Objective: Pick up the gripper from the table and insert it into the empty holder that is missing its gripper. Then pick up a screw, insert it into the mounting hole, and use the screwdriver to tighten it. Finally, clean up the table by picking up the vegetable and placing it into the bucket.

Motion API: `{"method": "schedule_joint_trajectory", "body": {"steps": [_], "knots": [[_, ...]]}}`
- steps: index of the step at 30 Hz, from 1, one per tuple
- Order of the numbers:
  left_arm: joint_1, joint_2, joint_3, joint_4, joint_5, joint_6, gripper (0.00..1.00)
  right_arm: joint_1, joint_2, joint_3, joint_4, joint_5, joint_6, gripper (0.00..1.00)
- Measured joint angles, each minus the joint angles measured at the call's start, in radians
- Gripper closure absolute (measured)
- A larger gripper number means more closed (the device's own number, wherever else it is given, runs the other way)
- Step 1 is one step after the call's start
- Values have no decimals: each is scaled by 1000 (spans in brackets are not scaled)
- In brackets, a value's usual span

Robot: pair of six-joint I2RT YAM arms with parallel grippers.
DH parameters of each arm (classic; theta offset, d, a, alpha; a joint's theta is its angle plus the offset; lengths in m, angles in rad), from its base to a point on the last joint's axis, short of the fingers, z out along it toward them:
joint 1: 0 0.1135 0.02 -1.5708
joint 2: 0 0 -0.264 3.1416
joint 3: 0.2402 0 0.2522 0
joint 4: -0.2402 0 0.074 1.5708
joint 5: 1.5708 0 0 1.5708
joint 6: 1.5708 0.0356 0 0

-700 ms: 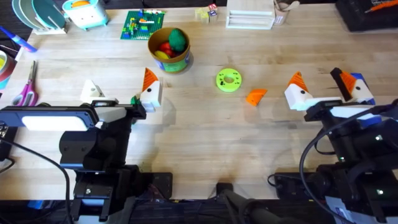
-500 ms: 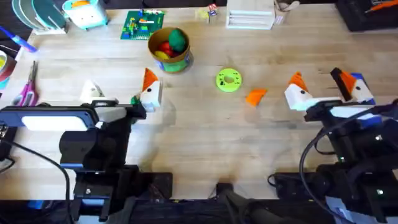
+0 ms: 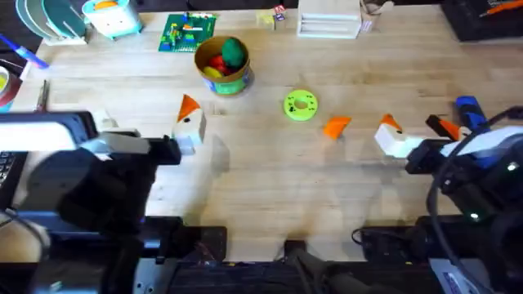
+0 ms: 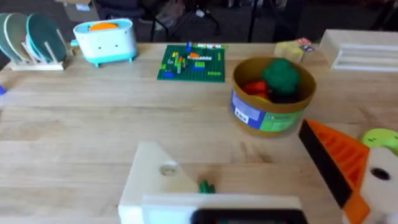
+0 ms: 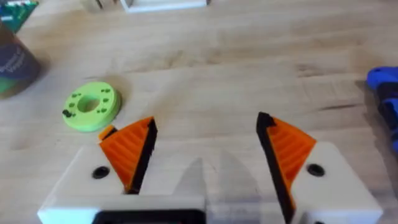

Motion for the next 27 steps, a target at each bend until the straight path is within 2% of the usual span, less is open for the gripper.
{"method": "schedule_joint_trajectory", "body": {"steps": [6, 10, 15, 23, 25, 26, 27], "knots": [[0, 274, 348, -418, -21, -33, 10, 0, 188, 320, -226, 0, 3, 11], [0, 501, 528, -566, -42, -35, 8, 0, 312, 480, -275, -1, -8, 10], [0, 724, 654, -570, -55, -8, 8, 0, 411, 563, -278, -15, -10, 10], [0, 947, 667, -635, -61, -4, 7, 0, 419, 565, -283, -23, -17, 10], [0, 986, 667, -638, -62, -9, 73, 0, 419, 565, -284, -23, -17, 10], [0, 1004, 667, -638, -63, -10, 165, 0, 419, 565, -284, -23, -17, 10], [0, 1016, 667, -638, -64, -17, 313, 0, 419, 565, -285, -23, -17, 10]]}}
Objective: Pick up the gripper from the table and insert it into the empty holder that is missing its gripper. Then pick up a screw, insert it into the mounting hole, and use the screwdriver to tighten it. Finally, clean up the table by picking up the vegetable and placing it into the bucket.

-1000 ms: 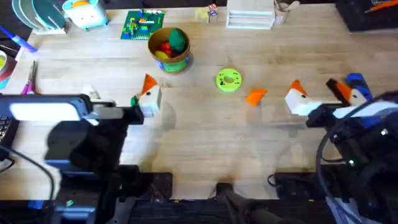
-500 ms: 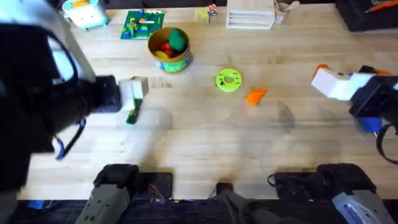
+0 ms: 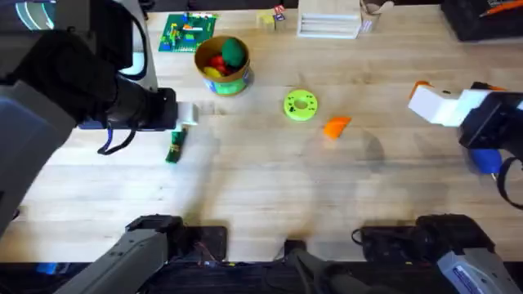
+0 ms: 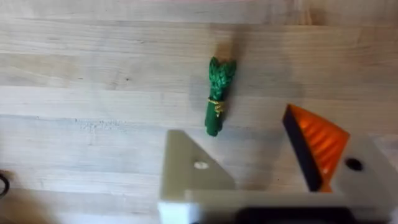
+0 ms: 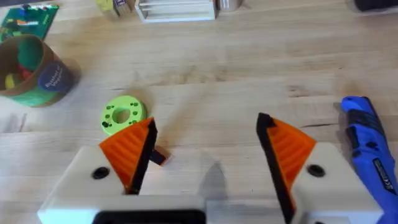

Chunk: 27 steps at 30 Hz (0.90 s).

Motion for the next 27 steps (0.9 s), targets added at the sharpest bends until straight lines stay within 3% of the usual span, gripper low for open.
{"method": "schedule_joint_trajectory", "body": {"steps": [4, 5, 6, 11, 12, 13, 17, 24, 25, 27], "knots": [[0, 17, 0, 0, -1, 0, 924, 0, 0, 0, -1, 0, 0, 10], [0, 15, 0, 0, -3, -1, 981, 0, 0, 0, -1, 0, 0, 10], [0, 11, 0, 0, -4, 4, 941, 0, 0, 0, -2, 0, 0, 10], [-1, -33, 36, -2, 35, 0, 162, 0, 0, 0, -2, 0, 0, 10], [-4, -47, 54, 0, 53, -6, 47, 0, 0, 0, -2, 0, 0, 10], [-11, -63, 76, 6, 74, -7, 16, 0, 0, 0, -2, 0, 0, 10], [-90, -134, 151, 75, 164, -8, 5, 0, 0, 0, -2, 0, 0, 10], [-337, -280, 178, 290, 281, -28, 15, 0, 0, 0, -2, 0, 0, 10], [-361, -292, 179, 306, 289, -34, 105, 0, 0, 0, -2, 0, 0, 10], [-398, -311, 183, 319, 300, -28, 395, 0, 0, 0, -2, 0, 0, 10]]}}
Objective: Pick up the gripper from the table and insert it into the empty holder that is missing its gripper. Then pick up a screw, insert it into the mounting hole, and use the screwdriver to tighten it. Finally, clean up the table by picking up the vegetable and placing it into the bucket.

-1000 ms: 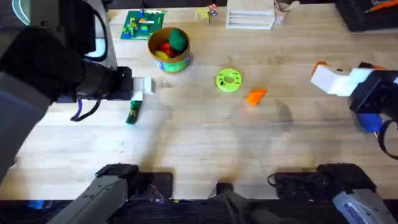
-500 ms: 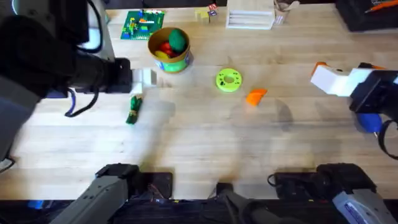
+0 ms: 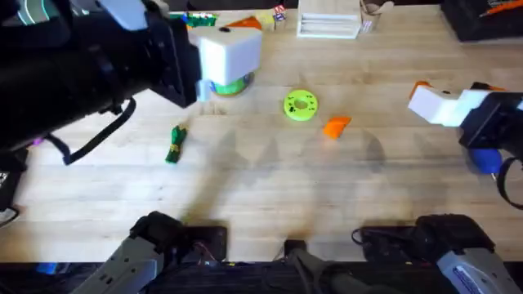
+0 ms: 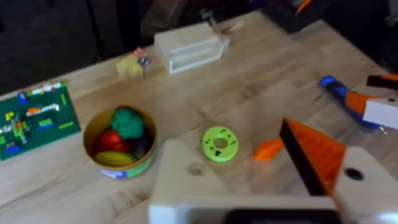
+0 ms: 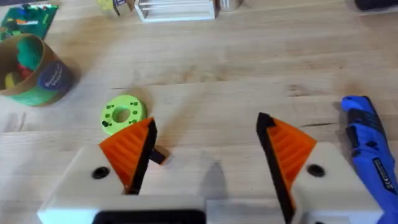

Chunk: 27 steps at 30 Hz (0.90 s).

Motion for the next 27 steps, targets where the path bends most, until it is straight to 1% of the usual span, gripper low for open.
{"method": "schedule_joint_trajectory", "body": {"steps": [1, 2, 3, 4, 7, 11, 14, 15, 18, 21, 24, 27], "knots": [[-9, -6, 0, -2, 2, 0, 280, 0, 0, 0, 0, 0, 0, 10], [-13, -11, 0, -14, 4, -2, 115, 0, 0, 0, 0, 0, 0, 10], [-14, -12, 0, -30, 5, -6, 37, 0, 0, 0, 0, 0, 0, 10], [-14, -13, 0, -47, 6, -8, 17, 0, 0, 0, 0, 0, 0, 10], [-14, -12, 0, -102, 6, -9, 8, 0, 0, 0, 0, 0, 0, 10], [-14, -3, 0, -88, 6, -9, 8, 0, 0, 0, 0, 0, 0, 10], [-14, 15, 0, -50, 6, -10, 8, 0, 0, 0, 0, 0, 0, 10], [-17, 45, -4, 15, 6, -9, 7, 0, 0, 0, 0, 0, 0, 10], [-31, 63, -44, 124, 5, -5, 8, 0, 0, 0, 0, 0, 0, 10], [-51, 40, -147, 264, 5, -4, 8, 0, 0, 0, 0, 0, 0, 10], [-74, -41, -286, 395, 7, -3, 8, 0, 0, 0, 0, 0, 0, 10], [-102, -174, -429, 490, 8, 1, 6, 0, 0, 0, 0, 0, 0, 10]]}}
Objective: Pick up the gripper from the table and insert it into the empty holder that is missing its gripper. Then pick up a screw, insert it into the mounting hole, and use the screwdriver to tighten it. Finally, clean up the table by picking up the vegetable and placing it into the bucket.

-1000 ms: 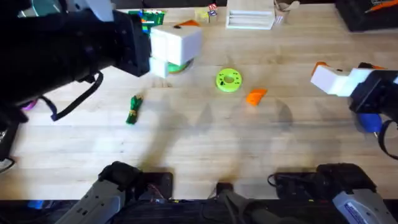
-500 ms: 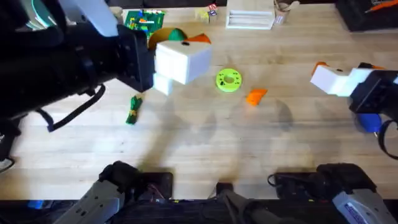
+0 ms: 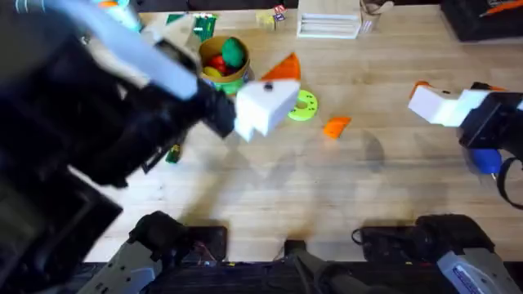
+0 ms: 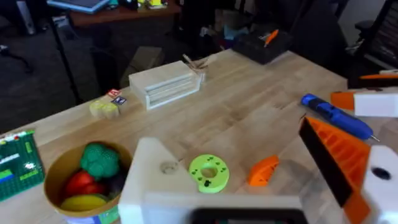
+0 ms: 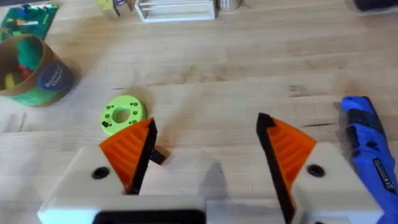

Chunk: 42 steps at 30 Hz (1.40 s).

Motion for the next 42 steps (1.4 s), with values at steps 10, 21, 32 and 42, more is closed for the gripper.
{"method": "schedule_joint_trajectory", "body": {"steps": [10, 21, 32, 42], "knots": [[-55, -332, -369, 147, -7, 2, 6, 0, 0, 0, 0, 0, 0, 10], [-68, -606, -654, 282, -7, 2, 8, 0, 0, 0, 0, -3, 0, 9], [-124, -604, -706, 198, -4, 1, 7, 0, 0, 0, 0, -3, 0, 10], [-124, -603, -706, 198, -4, 1, 8, 0, 0, 0, 0, -3, 0, 10]]}}
